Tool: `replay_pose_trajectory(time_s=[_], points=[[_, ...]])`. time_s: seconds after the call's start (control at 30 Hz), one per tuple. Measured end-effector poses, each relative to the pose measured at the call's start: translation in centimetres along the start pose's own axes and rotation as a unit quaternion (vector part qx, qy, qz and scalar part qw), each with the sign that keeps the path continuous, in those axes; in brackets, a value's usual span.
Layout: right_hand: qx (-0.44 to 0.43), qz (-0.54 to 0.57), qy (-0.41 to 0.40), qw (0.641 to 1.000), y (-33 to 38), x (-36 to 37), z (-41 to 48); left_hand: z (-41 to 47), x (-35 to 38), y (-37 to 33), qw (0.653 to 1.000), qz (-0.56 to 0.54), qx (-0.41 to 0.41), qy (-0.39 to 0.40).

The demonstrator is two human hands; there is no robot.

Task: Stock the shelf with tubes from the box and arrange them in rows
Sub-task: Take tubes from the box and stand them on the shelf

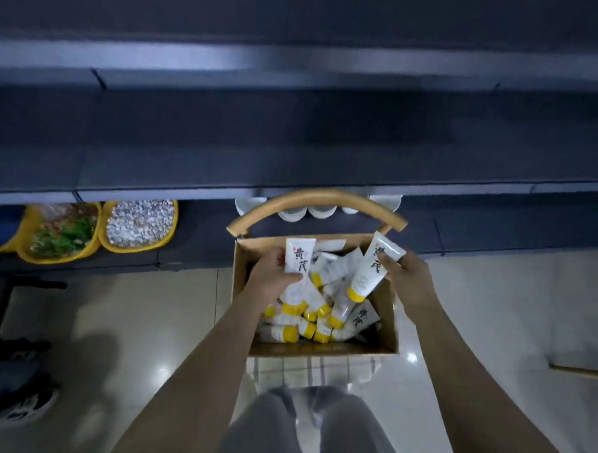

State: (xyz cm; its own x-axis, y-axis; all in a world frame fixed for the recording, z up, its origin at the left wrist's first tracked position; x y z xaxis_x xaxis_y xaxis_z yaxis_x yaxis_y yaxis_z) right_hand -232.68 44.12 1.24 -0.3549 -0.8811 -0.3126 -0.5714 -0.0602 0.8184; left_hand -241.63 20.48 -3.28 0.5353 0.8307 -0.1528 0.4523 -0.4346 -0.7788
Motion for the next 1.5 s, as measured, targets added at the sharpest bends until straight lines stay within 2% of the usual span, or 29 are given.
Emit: replay_pose_trajectory(time_s=[0.13,0.23,0.37,0.6,0.7,0.77,0.93,1.23,1.4,1.5], points=[[-0.049,0.012,0.001,0.999,6.9,-4.0,-3.0,-3.4,-1.0,-9.3,0.992,0.065,0.092,0.058],[-0.103,0.037,-0.005,0.994,12.9,-7.0,-5.4,-6.1,-1.3,-16.8,0.975,0.125,0.173,0.067],[-0.180,0.032,-0.031,0.983,20.2,-11.6,-8.5,-10.1,-0.4,-25.3,0.953,0.140,0.254,0.090],[-0.276,0.003,-0.065,0.959,27.1,-21.1,-12.1,-15.6,4.1,-34.5,0.922,0.127,0.362,0.052],[-0.306,0.029,-0.089,0.947,28.1,-25.6,-13.2,-17.2,7.2,-36.5,0.918,0.115,0.380,0.017],[-0.318,0.037,-0.076,0.944,27.6,-30.7,-14.2,-18.9,11.9,-37.8,0.914,0.100,0.392,-0.011],[-0.337,0.041,-0.065,0.938,27.8,-33.9,-13.8,-19.4,14.4,-38.8,0.911,0.091,0.398,-0.057],[-0.344,-0.007,-0.031,0.938,28.2,-42.1,-10.2,-19.4,21.8,-42.2,0.912,0.107,0.390,-0.064],[-0.347,-0.114,-0.016,0.931,30.0,-43.0,-5.9,-16.3,22.4,-45.2,0.913,0.122,0.382,-0.072],[-0.371,-0.203,-0.008,0.906,32.4,-42.9,-3.3,-13.9,22.0,-47.8,0.919,0.127,0.368,-0.064]])
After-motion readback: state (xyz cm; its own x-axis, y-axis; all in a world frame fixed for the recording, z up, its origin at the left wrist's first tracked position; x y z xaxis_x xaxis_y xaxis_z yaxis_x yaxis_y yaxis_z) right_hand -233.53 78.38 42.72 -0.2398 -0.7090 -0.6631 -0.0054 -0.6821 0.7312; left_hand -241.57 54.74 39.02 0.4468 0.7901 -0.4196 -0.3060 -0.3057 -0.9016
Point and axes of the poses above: each hand's wrist, its own z-axis towards the middle knuckle, its own x-axis out of the palm, y = z × x, the point moved 5 cm from there along z, towards the middle knuckle, and after that the axes turned 6 degrees about y, right-handed, at the moved point
